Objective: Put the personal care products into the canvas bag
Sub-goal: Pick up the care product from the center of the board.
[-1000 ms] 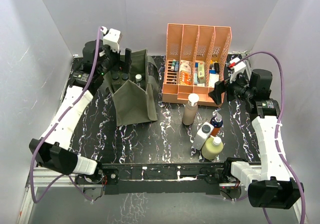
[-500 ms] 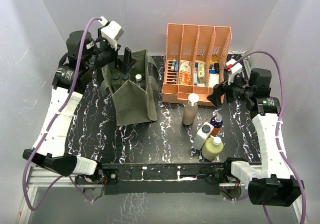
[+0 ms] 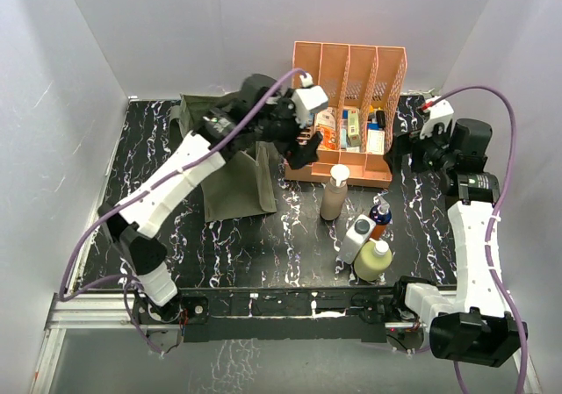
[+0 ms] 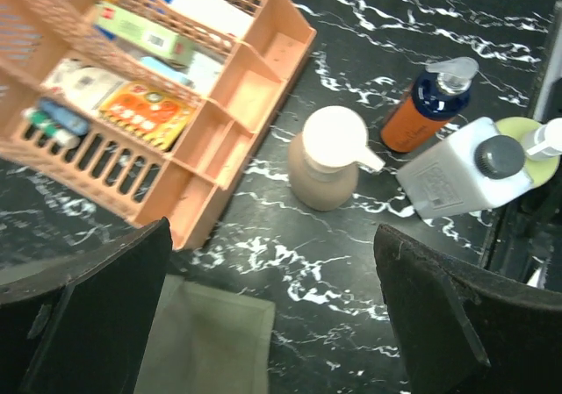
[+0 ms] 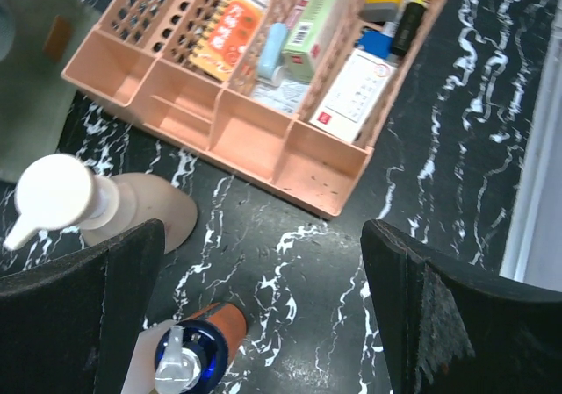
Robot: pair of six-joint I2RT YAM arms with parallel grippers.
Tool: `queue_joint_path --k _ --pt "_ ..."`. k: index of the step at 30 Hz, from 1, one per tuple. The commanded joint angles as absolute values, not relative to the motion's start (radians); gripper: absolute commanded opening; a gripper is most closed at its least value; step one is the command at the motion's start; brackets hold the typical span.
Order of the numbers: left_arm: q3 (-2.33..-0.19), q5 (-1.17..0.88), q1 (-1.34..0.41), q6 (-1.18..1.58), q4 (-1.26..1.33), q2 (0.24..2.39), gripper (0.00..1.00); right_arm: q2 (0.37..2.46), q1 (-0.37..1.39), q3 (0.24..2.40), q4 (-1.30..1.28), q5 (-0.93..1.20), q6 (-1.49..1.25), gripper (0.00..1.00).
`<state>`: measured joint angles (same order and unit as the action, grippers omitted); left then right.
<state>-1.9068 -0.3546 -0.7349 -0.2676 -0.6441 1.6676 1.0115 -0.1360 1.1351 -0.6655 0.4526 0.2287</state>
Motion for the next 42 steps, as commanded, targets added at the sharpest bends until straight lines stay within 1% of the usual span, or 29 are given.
queue_joint_path --k 1,6,14,24,28,30,40,42 --pt "-1.966 -0.353 -0.816 -0.2 -0.63 1.725 0.97 0.992 -0.206 1.147 -0.589 0.45 0.177 0.99" --pt "-1.984 -0.351 -0.851 -0.105 -0.603 1.809 0.97 0.985 -0.207 1.135 -0.586 0.413 0.185 0.99" --pt "-2.023 -0.282 -0.899 -0.07 -0.586 1.917 0.97 0.964 -0.209 1.097 -0.568 0.415 0.193 0.99" --pt "-2.131 -0.227 -0.919 -0.071 -0.614 2.059 0.97 0.946 -0.209 1.082 -0.56 0.43 0.197 0.99" --pt "-2.128 -0.198 -0.942 -0.088 -0.629 2.076 0.97 0.949 -0.209 1.081 -0.558 0.43 0.199 0.99" --pt "-2.119 -0.172 -0.95 -0.096 -0.638 2.079 0.96 0.947 -0.209 1.079 -0.556 0.435 0.199 0.99" --pt "-2.102 -0.109 -0.967 -0.12 -0.642 2.08 0.82 0.942 -0.209 1.067 -0.549 0.449 0.199 0.99" --pt "-2.106 -0.108 -0.97 -0.121 -0.645 2.083 0.77 0.942 -0.209 1.069 -0.551 0.449 0.199 0.99"
